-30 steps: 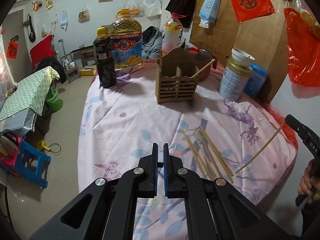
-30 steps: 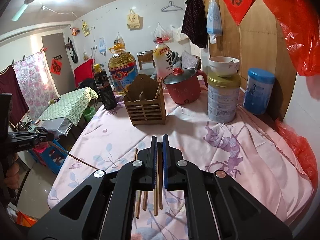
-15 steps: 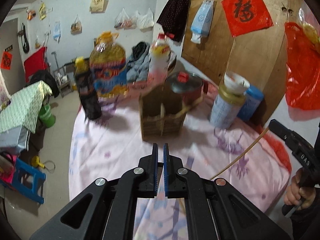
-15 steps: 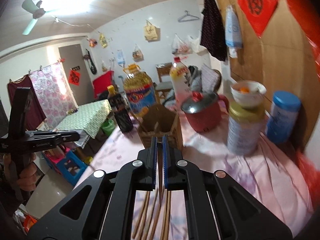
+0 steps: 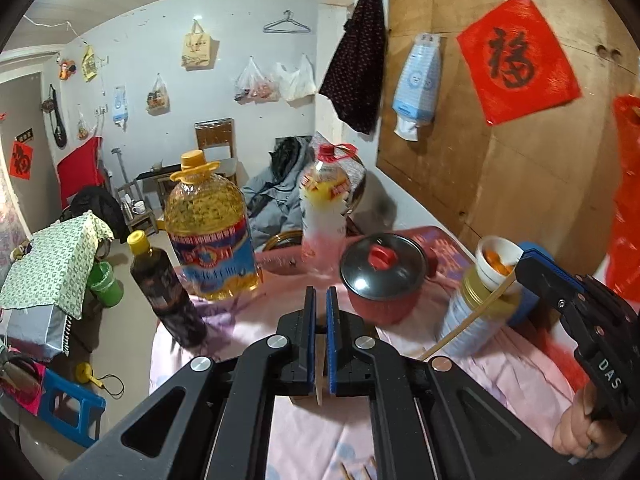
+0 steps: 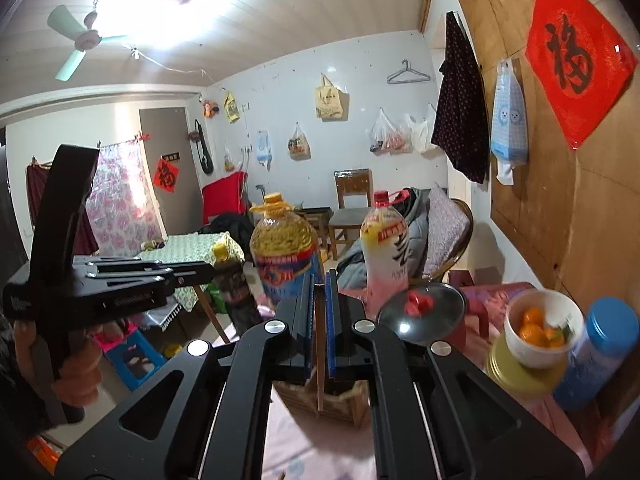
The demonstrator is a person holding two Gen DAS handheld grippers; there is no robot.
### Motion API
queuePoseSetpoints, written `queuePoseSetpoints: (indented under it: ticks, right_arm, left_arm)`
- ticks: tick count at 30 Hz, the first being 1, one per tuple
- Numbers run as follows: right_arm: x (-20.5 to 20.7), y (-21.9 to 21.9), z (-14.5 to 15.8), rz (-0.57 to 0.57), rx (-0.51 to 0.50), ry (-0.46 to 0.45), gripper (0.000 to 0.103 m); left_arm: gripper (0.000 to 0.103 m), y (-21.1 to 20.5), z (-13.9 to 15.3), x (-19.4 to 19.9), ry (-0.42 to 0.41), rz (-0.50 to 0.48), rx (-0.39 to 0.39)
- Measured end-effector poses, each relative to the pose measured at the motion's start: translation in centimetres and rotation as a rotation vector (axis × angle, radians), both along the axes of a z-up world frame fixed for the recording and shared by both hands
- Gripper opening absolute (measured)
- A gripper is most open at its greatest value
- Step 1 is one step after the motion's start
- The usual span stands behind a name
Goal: Organize utensils
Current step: 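Lower the chopsticks into the holder and open both tools, then move both open tools back over the chopstick row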
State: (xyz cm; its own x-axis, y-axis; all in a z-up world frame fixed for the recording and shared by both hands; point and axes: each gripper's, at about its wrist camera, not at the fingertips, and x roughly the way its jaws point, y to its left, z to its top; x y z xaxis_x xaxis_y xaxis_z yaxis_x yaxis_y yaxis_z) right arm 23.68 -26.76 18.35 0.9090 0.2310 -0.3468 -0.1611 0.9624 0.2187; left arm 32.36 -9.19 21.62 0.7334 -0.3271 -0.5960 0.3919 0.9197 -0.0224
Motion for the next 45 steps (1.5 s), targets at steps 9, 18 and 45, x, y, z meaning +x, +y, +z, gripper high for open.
queuePoseSetpoints:
  ticks: [9,18,45]
  right_arm:
    - [6.4,1.3,-4.2,-0.003,-0.007,0.066,0.006]
    - [5.5,0.3,-5.4,-0.036,0.015,0.114,0.022]
    - [-17.1,3.6,-16.2,-0.254,0.05,0.457,0.057]
  left_arm:
    - [0.005,-1.4,-3.6,5.1,0.027,0.066,0.001]
    - [0.045,1.2,-7.3,4.7,0.111,0.094,-0.002]
    - [0.079,14.9,-22.7,-15.3,0.423,0.143,0.054]
